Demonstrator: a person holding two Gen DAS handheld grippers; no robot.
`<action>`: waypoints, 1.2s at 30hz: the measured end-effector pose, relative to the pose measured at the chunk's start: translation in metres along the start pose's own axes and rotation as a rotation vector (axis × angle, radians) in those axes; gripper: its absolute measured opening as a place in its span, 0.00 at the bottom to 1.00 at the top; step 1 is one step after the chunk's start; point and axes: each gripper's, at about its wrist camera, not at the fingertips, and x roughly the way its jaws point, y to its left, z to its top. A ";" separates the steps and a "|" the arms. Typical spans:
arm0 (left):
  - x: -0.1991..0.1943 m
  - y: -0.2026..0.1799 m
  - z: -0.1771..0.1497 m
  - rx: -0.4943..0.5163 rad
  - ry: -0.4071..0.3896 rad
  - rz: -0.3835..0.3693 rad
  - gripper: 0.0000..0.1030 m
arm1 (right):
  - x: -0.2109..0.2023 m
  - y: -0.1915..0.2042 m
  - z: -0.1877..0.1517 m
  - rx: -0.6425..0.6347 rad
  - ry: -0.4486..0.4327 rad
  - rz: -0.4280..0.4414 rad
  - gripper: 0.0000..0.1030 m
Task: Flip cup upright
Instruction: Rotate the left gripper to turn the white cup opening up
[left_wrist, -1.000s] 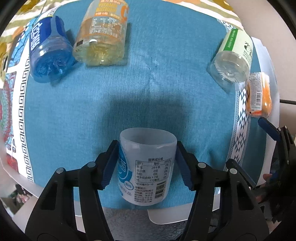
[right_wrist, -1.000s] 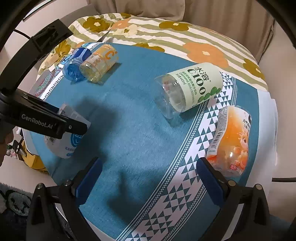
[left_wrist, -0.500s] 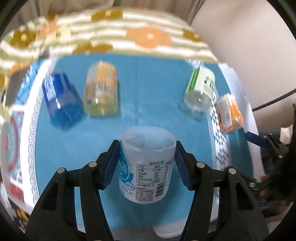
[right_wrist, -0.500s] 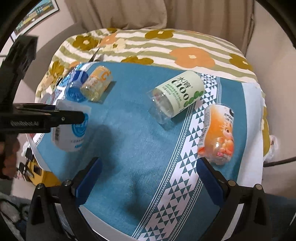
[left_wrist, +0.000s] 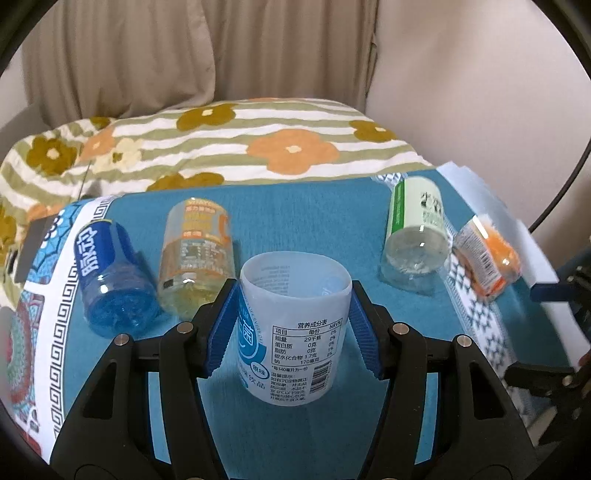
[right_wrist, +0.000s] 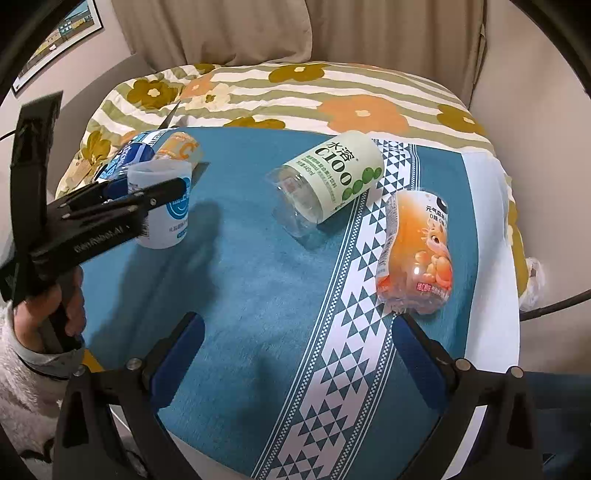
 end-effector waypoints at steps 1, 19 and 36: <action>0.000 0.000 -0.003 0.004 -0.008 0.001 0.61 | 0.001 0.001 0.000 -0.002 -0.002 -0.003 0.98; -0.029 0.001 -0.041 0.032 -0.050 0.049 0.63 | 0.001 0.014 -0.005 -0.028 -0.031 -0.025 0.98; -0.048 0.008 -0.059 -0.012 -0.061 0.027 0.66 | -0.003 0.031 -0.006 -0.049 -0.054 -0.040 0.98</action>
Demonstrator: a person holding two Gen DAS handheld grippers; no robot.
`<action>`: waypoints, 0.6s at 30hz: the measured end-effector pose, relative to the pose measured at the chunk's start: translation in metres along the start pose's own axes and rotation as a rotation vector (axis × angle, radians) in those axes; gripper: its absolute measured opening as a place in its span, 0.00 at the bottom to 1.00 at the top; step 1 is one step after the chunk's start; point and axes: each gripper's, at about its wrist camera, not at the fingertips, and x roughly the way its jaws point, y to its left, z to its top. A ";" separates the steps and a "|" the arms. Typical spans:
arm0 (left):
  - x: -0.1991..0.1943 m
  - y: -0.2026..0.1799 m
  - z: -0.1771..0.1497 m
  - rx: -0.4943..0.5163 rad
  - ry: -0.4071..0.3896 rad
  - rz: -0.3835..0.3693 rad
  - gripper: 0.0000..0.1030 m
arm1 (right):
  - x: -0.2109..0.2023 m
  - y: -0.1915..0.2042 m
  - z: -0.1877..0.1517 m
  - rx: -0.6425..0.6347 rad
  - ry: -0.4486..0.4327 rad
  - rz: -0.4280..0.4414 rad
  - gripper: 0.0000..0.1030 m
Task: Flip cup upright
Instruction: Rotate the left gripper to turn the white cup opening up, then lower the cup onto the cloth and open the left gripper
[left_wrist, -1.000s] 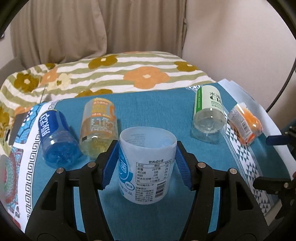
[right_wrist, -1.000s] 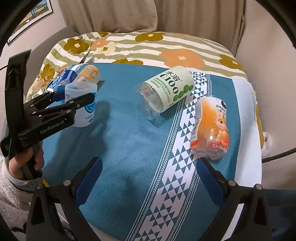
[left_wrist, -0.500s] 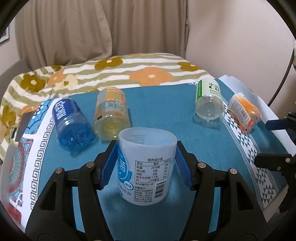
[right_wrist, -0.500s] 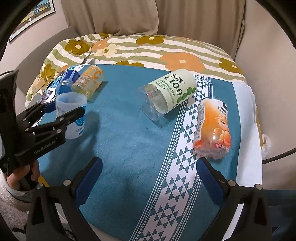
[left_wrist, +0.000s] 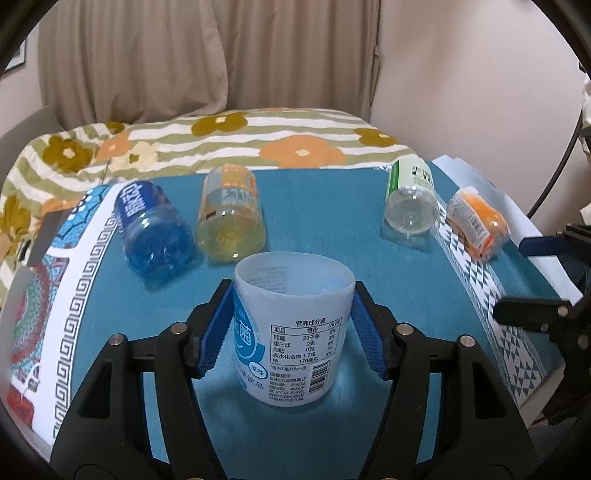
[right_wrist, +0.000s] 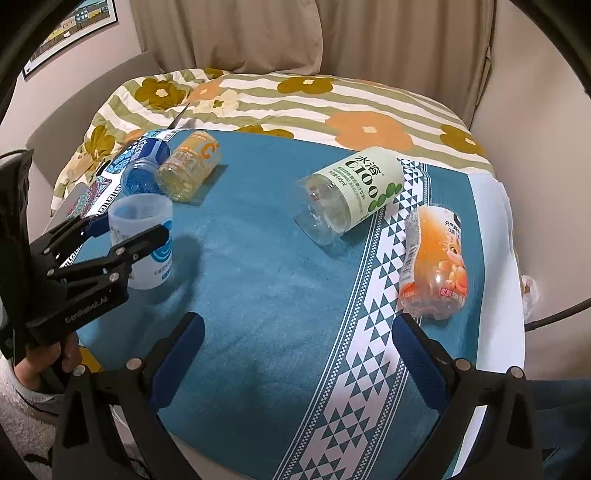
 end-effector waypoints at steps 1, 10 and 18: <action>-0.003 0.000 -0.002 0.002 -0.004 -0.001 0.67 | 0.000 0.001 0.000 0.000 -0.001 -0.001 0.98; -0.011 -0.004 -0.010 0.032 0.001 0.014 0.67 | -0.001 0.007 -0.004 0.001 0.003 0.005 0.98; -0.012 -0.001 -0.017 0.019 0.030 0.009 0.67 | -0.005 0.011 -0.007 0.007 -0.003 -0.004 0.98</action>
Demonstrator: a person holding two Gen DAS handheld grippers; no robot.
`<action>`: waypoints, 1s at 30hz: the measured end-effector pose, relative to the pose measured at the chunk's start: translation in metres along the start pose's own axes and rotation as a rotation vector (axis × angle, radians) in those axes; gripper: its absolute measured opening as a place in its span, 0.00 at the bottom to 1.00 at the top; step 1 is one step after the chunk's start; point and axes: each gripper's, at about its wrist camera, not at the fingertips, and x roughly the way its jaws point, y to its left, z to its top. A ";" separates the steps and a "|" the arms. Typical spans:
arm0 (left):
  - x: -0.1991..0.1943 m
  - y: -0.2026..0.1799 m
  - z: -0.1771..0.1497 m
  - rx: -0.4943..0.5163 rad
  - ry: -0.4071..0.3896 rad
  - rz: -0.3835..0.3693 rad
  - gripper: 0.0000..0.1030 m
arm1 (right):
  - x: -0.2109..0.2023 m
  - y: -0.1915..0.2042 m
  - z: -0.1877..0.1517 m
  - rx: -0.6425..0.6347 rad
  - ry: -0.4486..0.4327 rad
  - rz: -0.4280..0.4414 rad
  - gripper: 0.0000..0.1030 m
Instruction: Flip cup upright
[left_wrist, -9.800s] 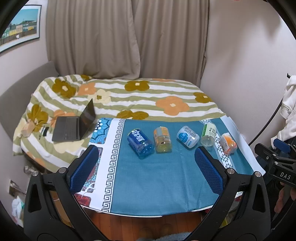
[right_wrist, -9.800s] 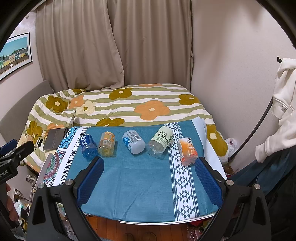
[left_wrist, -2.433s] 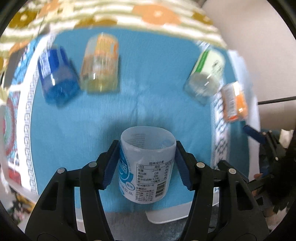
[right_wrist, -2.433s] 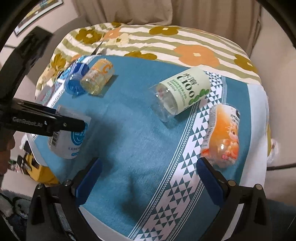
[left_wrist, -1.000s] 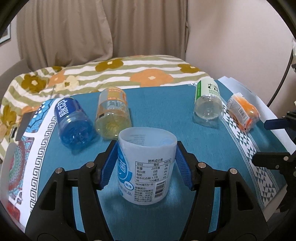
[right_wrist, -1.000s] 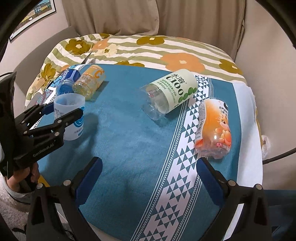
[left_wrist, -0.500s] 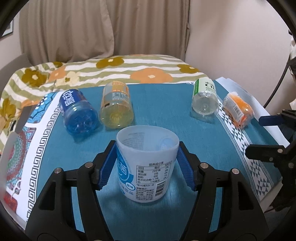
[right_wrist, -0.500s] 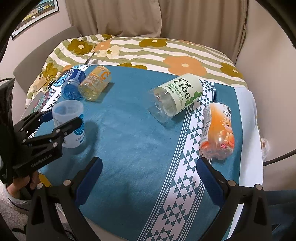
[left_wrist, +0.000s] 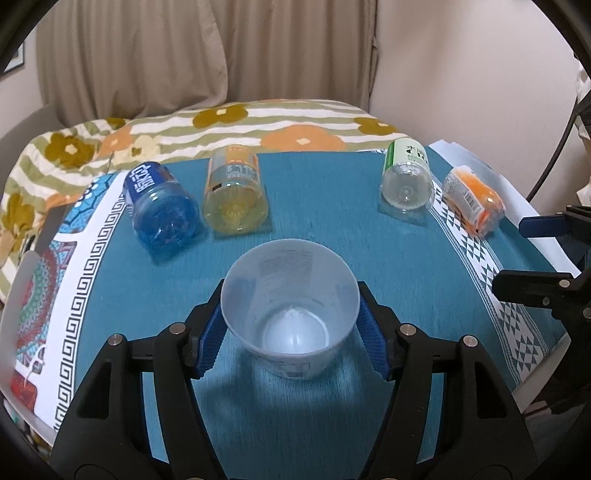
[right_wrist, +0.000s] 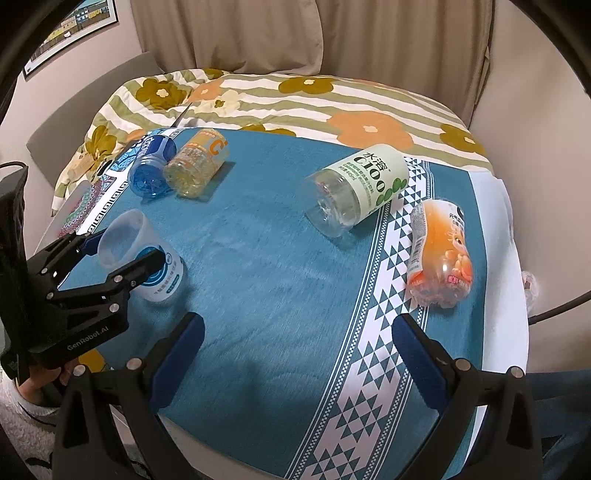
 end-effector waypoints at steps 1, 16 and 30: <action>-0.001 -0.001 0.000 0.005 0.000 0.001 0.67 | -0.001 0.000 -0.001 0.003 -0.002 -0.002 0.98; -0.082 0.006 0.046 0.017 -0.036 -0.006 0.94 | -0.068 0.011 0.010 0.111 -0.120 -0.025 0.98; -0.168 0.061 0.064 -0.132 0.054 0.059 1.00 | -0.135 0.049 0.023 0.234 -0.136 -0.128 0.98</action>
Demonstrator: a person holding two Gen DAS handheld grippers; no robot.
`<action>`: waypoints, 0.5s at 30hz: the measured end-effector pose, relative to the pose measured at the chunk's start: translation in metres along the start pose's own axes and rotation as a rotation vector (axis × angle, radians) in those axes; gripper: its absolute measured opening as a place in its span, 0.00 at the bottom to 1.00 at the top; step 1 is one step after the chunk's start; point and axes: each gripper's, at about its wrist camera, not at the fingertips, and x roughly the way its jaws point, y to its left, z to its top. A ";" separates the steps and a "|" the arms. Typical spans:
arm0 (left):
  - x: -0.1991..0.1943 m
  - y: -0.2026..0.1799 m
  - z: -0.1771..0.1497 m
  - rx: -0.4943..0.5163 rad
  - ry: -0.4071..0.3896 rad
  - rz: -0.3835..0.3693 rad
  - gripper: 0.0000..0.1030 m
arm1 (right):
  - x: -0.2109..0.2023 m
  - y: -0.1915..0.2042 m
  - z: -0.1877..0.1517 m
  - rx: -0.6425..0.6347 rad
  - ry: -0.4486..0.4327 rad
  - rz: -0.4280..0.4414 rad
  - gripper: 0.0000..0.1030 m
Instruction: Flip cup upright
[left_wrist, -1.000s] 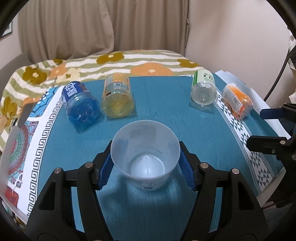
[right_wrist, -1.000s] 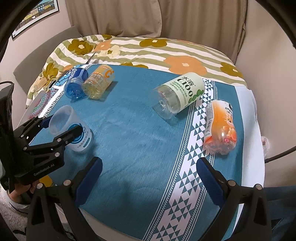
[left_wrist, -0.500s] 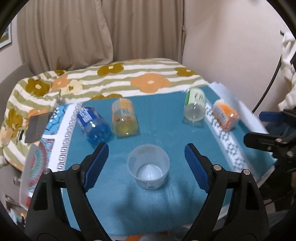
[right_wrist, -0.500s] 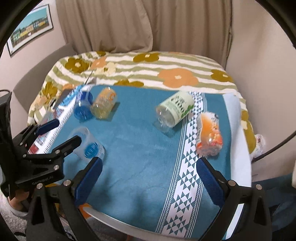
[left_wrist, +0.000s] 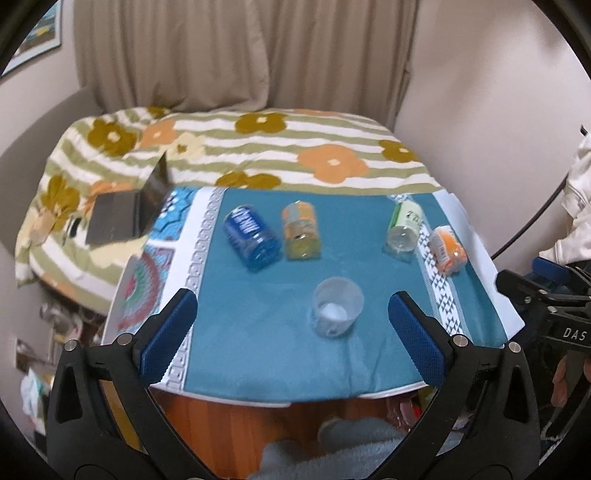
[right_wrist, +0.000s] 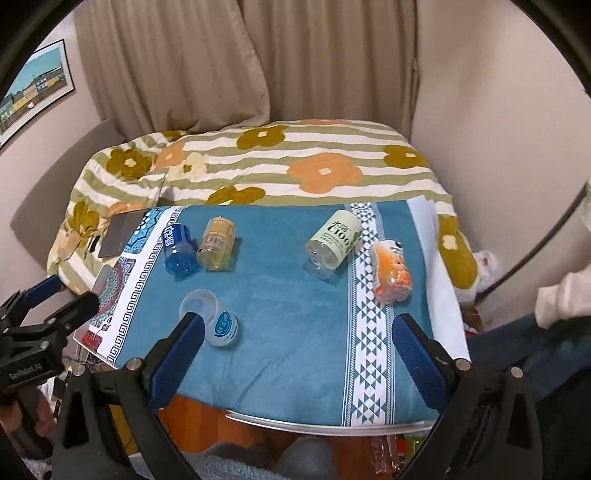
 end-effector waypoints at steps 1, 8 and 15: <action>-0.002 0.004 -0.003 -0.010 0.008 0.005 1.00 | -0.002 0.001 -0.002 0.005 0.000 -0.005 0.98; -0.007 0.016 -0.019 -0.027 0.026 0.010 1.00 | -0.011 0.008 -0.020 0.019 0.004 -0.051 0.98; -0.012 0.011 -0.024 0.002 0.028 0.010 1.00 | -0.016 0.009 -0.026 0.028 0.000 -0.068 0.98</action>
